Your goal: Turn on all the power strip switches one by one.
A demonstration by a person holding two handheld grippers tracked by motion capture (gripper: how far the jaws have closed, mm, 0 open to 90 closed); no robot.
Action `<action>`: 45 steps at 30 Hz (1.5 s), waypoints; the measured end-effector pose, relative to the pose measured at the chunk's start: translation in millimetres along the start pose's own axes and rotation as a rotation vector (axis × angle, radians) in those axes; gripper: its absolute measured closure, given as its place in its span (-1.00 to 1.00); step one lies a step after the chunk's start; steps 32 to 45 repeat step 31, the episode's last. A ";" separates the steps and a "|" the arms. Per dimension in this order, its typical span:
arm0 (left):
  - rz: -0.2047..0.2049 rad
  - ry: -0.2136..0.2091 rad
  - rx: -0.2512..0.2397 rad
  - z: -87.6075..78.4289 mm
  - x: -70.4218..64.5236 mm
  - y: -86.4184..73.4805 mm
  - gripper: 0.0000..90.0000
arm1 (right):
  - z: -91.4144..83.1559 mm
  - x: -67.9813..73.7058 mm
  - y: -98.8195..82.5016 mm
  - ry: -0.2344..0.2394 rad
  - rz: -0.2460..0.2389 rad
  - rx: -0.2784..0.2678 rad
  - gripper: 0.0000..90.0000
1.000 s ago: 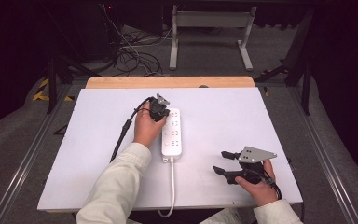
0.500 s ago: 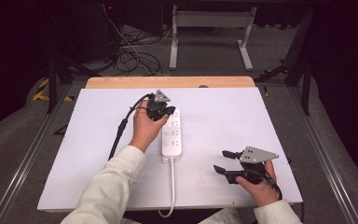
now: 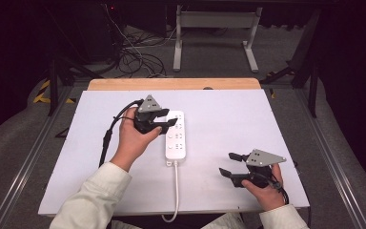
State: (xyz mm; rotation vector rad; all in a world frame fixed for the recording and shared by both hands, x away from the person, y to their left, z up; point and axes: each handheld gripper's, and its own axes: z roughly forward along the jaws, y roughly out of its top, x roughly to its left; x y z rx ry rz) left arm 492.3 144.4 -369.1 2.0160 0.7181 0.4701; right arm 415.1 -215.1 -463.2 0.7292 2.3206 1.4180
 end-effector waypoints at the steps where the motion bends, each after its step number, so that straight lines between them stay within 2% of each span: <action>1: -0.005 -0.001 -0.006 -5.4 -2.1 -1.8 0.09 | -0.1 0.2 0.1 -0.002 -0.001 0.001 -0.23; 5: 0.004 -0.003 -0.034 -20.7 -6.9 -9.0 -0.07 | -0.3 -0.6 -0.5 -0.007 0.001 0.001 -0.24; 8: -0.004 -0.007 -0.046 -32.7 -10.8 -17.6 -0.16 | -0.5 -1.3 -1.0 -0.011 0.002 0.000 -0.25; 9: 0.010 -0.001 -0.050 -37.1 -10.7 -20.8 -0.19 | -0.4 -1.4 -1.1 -0.011 0.003 0.000 -0.25; 17: -0.018 0.017 -0.094 -63.6 -13.2 -57.6 -0.35 | -1.5 -1.8 -1.3 -0.012 0.004 -0.007 -0.25; 21: -0.018 0.028 -0.113 -70.8 -13.4 -79.8 -0.47 | -1.5 -2.0 -1.9 -0.010 0.005 -0.006 -0.26; 22: -0.030 0.045 -0.137 -73.5 -13.9 -87.5 -0.49 | -1.5 -2.1 -2.0 -0.011 0.004 -0.005 -0.26; 24: -0.032 0.065 -0.148 -77.2 -13.5 -98.8 -0.55 | -1.6 -2.2 -2.2 -0.011 0.004 -0.004 -0.27; 26: -0.024 0.094 -0.153 -81.4 -12.3 -117.0 -0.59 | -2.0 -2.7 -2.5 -0.013 0.000 -0.005 -0.27; 29: -0.039 0.112 -0.166 -85.2 -9.0 -142.7 -0.61 | -2.8 -3.4 -3.0 -0.016 0.005 -0.004 -0.28; 31: -0.034 0.126 -0.155 -88.3 -7.4 -157.3 -0.61 | -2.3 -4.0 -3.5 -0.014 0.006 -0.005 -0.28; 45: -0.034 0.126 -0.155 -88.3 -7.4 -157.3 -0.61 | -2.3 -4.0 -3.5 -0.014 0.006 -0.005 -0.28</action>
